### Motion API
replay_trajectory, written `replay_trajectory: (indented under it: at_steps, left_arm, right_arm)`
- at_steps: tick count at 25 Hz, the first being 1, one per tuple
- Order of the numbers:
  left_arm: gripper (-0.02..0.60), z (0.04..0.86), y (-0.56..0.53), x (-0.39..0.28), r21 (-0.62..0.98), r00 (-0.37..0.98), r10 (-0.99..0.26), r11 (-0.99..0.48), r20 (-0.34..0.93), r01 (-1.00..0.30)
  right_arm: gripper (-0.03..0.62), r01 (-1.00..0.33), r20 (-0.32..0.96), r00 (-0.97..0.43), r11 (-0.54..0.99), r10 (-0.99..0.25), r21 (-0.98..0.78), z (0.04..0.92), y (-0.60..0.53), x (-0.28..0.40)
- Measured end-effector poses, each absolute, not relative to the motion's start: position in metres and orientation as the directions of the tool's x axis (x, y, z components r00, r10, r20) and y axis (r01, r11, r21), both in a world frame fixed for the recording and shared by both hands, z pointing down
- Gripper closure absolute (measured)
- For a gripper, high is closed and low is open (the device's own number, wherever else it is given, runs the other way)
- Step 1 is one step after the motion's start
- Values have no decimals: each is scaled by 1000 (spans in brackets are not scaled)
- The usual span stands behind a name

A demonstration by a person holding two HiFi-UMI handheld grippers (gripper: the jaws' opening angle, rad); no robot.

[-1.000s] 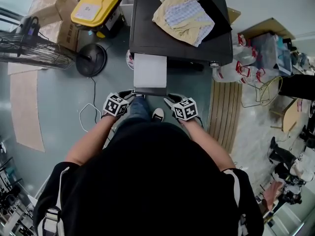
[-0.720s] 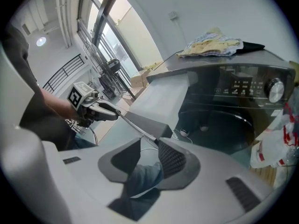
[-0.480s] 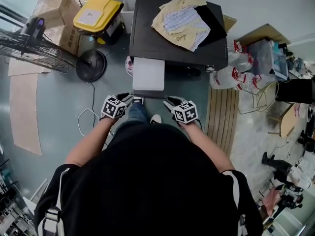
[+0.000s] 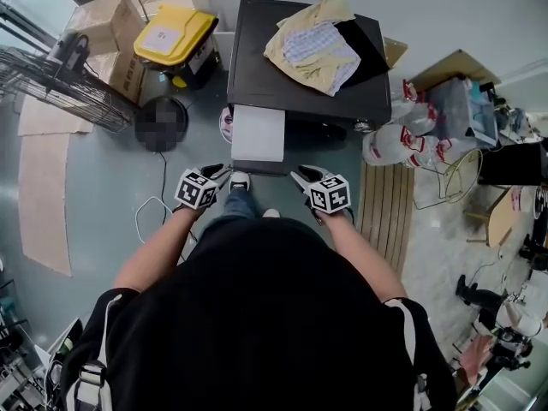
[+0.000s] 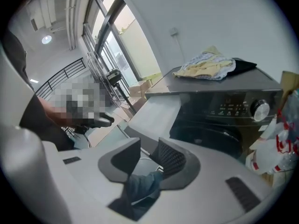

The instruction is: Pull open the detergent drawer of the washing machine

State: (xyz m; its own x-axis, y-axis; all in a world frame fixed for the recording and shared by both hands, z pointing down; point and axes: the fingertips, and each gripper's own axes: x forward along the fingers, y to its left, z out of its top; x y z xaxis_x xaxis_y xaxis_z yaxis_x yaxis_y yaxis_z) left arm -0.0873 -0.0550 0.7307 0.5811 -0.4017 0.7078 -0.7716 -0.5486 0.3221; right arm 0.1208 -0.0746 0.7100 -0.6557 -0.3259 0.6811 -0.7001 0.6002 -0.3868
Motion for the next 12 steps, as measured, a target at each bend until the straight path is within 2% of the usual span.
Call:
replay_trajectory:
  at_steps: [12]
  left_arm:
    - [457, 700, -58, -92, 286, 568, -471, -543, 675, -790]
  right_arm:
    - [474, -722, 617, -658, 595, -432, -353, 663, -93, 137]
